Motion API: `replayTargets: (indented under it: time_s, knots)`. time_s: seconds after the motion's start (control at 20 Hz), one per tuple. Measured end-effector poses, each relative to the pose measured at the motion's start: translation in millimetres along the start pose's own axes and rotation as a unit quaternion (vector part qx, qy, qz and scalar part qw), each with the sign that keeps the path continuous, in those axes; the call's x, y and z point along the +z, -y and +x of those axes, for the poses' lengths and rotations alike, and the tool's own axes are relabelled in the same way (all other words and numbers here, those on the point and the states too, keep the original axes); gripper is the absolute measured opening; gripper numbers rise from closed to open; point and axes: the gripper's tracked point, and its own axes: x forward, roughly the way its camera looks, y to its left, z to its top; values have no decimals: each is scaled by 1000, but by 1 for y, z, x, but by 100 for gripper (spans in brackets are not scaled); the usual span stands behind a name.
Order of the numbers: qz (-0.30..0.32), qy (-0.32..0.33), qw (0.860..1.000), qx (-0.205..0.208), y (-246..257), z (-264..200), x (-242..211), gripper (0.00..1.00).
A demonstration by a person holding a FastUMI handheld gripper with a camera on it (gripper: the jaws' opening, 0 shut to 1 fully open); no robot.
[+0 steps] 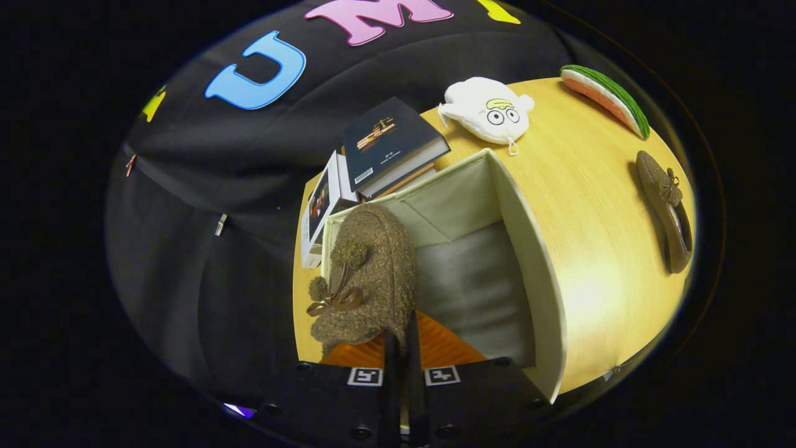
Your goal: Open the storage box then place both shoes into the box .Put the left shoe in first, then the right shoe, with the right side of both shoes facing outward in a uniform manner.
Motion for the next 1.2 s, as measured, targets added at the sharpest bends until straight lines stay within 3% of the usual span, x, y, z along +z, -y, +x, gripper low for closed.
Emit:
replayTargets:
  time_s: [0.2, 0.45, 0.6, 0.75, 1.0, 1.2]
  knots:
    - [-11, -12, 999, 41, -25, -1, -5, 100]
    - [-107, 2, 992, 62, -34, -29, 4, 98]
    - [-196, 36, 978, 60, -16, -61, 16, 98]
    - [-247, 94, 963, 63, -3, -102, 42, 98]
    - [-279, 181, 943, 31, 48, -156, 92, 98]
    - [-264, 212, 941, -10, 104, -180, 124, 98]
